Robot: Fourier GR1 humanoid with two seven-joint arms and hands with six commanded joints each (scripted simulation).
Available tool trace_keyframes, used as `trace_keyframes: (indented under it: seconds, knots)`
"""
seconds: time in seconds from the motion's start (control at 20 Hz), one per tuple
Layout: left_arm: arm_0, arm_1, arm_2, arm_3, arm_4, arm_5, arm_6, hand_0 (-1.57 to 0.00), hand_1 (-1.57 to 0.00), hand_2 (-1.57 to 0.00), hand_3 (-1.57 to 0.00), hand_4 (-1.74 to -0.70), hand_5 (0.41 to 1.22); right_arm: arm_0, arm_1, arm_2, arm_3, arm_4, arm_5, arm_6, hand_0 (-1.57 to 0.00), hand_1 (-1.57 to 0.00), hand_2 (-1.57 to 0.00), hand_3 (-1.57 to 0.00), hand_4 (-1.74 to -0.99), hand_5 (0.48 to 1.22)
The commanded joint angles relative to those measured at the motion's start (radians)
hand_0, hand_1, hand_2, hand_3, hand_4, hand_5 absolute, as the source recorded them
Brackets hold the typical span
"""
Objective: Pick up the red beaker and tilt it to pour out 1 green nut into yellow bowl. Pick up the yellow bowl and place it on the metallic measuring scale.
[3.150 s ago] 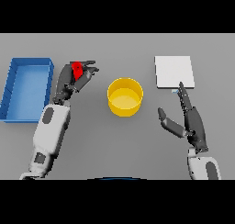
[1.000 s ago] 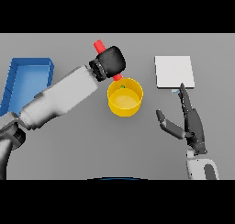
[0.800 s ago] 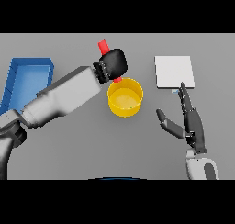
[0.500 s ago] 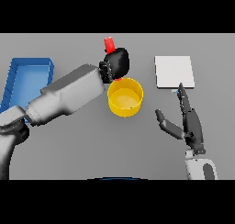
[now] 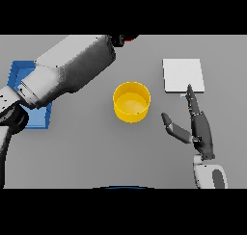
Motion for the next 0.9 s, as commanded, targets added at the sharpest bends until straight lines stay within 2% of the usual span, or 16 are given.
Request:
trace_keyframes:
  seconds: [0.0,0.2,0.25,0.35,0.45,0.65,0.7,0.75,0.85]
  knots:
    - [-0.015,0.010,0.030,0.026,0.014,0.029,0.006,-1.57,-1.57,-1.57,-1.57,-1.72,1.221,0.002,-0.008,-0.004,-0.007,-0.008,0.007,-0.011,0.00,0.00,0.00,0.00,-1.131,0.553]
    - [-0.115,0.060,0.241,0.198,0.139,0.002,0.106,-1.57,-1.57,-1.57,-1.57,-1.73,1.221,0.002,-0.013,-0.001,-0.001,-0.031,0.035,-0.023,0.00,0.00,0.00,0.00,-1.104,0.563]
    - [-0.123,0.088,0.335,0.234,0.215,-0.033,0.141,-1.57,-1.57,-1.57,-1.52,-1.73,1.221,-0.004,-0.012,0.004,-0.002,-0.028,0.036,-0.027,0.00,0.00,0.00,0.00,-1.102,0.572]
    - [-0.115,0.151,0.501,0.292,0.352,-0.049,0.199,-1.57,-1.57,-1.57,-1.51,-1.73,1.221,-0.010,-0.016,0.001,0.013,-0.032,0.039,-0.031,0.00,0.00,0.00,0.00,-1.105,0.578]
    - [-0.081,0.216,0.652,0.348,0.490,-0.050,0.216,-1.57,-1.57,-1.57,-1.52,-1.74,1.221,-0.013,-0.012,0.002,0.015,-0.033,0.037,-0.034,0.00,0.00,0.00,0.00,-1.116,0.582]
    - [0.050,0.291,0.842,0.393,0.684,0.035,0.287,-1.57,-1.57,-1.57,-1.55,-1.74,1.221,-0.019,-0.035,0.001,0.028,-0.018,0.041,-0.038,0.00,0.00,0.00,0.00,-1.127,0.606]
    - [0.095,0.305,0.870,0.390,0.718,0.064,0.325,-1.57,-1.57,-1.57,-1.55,-1.74,1.221,-0.019,-0.034,0.005,0.029,-0.013,0.039,-0.037,0.00,0.00,0.00,0.00,-1.132,0.614]
    - [0.149,0.303,0.889,0.384,0.744,0.104,0.380,-1.57,-1.57,-1.57,-1.56,-1.74,1.221,-0.025,-0.039,0.003,0.029,-0.015,0.044,-0.045,0.00,0.00,0.00,0.00,-1.132,0.621]
    - [0.241,0.310,0.936,0.345,0.810,0.177,0.416,-1.57,-1.57,-1.57,-1.56,-1.74,1.221,-0.033,-0.042,0.005,0.041,-0.013,0.048,-0.035,0.00,0.00,0.00,0.00,-1.142,0.628]
